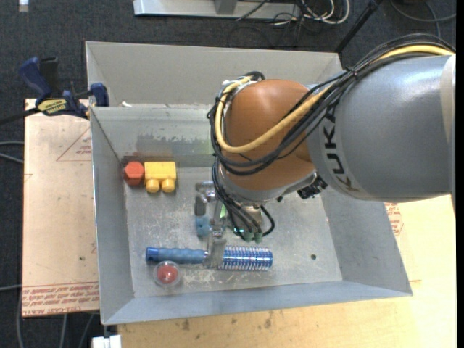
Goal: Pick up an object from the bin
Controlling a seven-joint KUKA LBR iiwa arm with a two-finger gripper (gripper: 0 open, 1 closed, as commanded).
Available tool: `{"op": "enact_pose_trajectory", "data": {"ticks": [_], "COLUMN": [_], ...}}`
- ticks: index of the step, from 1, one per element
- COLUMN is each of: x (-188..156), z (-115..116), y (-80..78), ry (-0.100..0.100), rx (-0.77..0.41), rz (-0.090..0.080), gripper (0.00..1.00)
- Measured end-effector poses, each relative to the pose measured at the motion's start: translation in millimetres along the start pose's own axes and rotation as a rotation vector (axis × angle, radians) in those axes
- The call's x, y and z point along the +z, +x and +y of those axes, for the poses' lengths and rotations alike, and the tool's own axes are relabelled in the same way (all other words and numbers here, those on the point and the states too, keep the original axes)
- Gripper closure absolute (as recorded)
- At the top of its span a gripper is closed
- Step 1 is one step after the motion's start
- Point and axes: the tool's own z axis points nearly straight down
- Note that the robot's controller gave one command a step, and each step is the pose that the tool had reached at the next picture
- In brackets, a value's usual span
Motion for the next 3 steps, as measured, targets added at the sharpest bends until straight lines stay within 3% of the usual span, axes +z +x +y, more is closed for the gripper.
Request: {"op": "enact_pose_trajectory", "data": {"ticks": [1, 2, 3], "x": [148.6, 144.2, 8.9], "z": [-14.3, -13.8, -10.1], "y": [0.6, -1.4, -17.0], "ry": [0.001, -0.002, -0.004], "rx": [0.083, 0.085, 0.043], "rz": [0.0, -0.007, -0.017], "gripper": [0.0, 1.0, 1.0]}}
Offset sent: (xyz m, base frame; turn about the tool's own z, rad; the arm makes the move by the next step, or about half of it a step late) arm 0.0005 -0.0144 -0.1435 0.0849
